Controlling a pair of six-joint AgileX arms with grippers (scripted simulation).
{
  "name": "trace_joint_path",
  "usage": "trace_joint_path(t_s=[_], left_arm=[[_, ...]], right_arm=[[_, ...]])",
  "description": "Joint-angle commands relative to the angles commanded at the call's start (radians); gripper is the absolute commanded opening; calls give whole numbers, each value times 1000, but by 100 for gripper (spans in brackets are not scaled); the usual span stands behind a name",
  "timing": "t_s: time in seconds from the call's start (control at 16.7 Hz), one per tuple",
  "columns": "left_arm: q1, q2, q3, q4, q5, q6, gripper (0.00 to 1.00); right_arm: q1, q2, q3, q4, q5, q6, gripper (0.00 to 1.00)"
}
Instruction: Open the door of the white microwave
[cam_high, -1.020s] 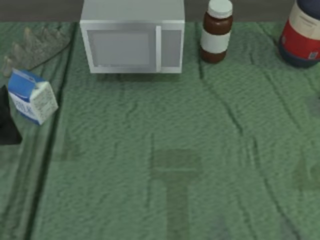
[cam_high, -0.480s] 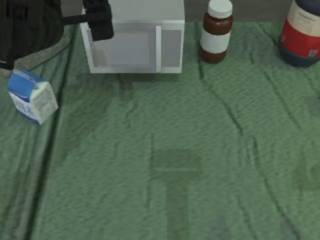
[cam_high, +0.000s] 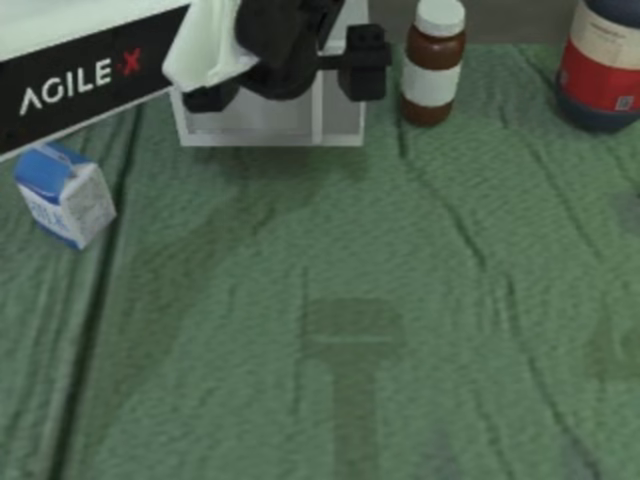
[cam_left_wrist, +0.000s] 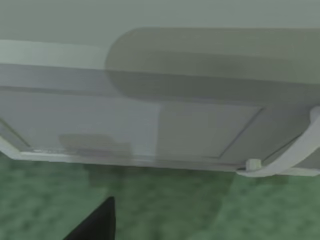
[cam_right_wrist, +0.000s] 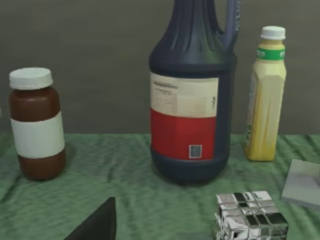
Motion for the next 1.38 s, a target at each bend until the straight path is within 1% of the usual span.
trace_joint_path(t_s=[0.18,0.42,0.6,0.96,1.2,1.38], left_arm=[[-23,78,63,-26,-16,-21,100],[-25,84,67,-27,-17,-22,100],[-17,99,76,-13,-12,-15,100],[34,290,164,100,21,31,100],[38,299,169,108,23,34,100],[38,299,169,108,23,34,77]], right_arm=[[0,0,0,0,0,0,100],[0,0,0,0,0,0,100],[0,0,0,0,0,0,100],[0,0,0,0,0,0,100],[0,0,0,0,0,0,100],[0,0,0,0,0,0,100]])
